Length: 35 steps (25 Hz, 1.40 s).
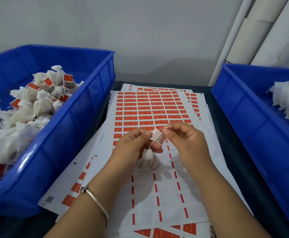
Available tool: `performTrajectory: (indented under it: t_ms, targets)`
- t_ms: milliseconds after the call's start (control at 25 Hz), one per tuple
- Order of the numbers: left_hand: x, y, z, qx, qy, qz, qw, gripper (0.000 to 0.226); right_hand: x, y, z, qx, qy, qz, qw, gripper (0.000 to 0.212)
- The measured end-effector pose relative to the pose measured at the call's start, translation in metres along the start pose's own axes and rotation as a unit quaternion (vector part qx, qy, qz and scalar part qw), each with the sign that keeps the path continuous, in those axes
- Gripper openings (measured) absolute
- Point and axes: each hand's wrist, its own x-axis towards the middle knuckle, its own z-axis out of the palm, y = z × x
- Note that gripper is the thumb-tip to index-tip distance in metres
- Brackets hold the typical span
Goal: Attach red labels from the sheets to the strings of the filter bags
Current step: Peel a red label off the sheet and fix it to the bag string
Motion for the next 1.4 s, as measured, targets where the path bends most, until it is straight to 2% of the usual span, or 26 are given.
performTrajectory:
  t_ms: [240,680,1080,1240,1400]
  targets:
    - [0.001,0.001,0.002,0.017,0.028,0.010,0.999,0.016,0.000,0.002,0.000,0.030,-0.012,0.011,0.999,0.017]
    - [-0.002,0.004,-0.002,0.020,0.061,0.042,0.997,0.018,-0.002,-0.001,0.001,-0.016,-0.012,-0.006,1.000,0.022]
    - [-0.002,0.005,-0.008,0.014,-0.030,0.033,0.999,0.017,-0.002,-0.002,0.001,0.028,0.003,0.023,0.999,0.014]
    - [0.000,0.004,-0.008,0.012,-0.026,0.018,0.999,0.005,-0.003,-0.003,0.002,0.030,-0.002,0.028,0.999,0.014]
    - [0.000,0.004,-0.007,0.001,-0.023,0.020,1.000,0.009,-0.004,-0.004,0.002,0.037,-0.001,0.032,0.999,0.016]
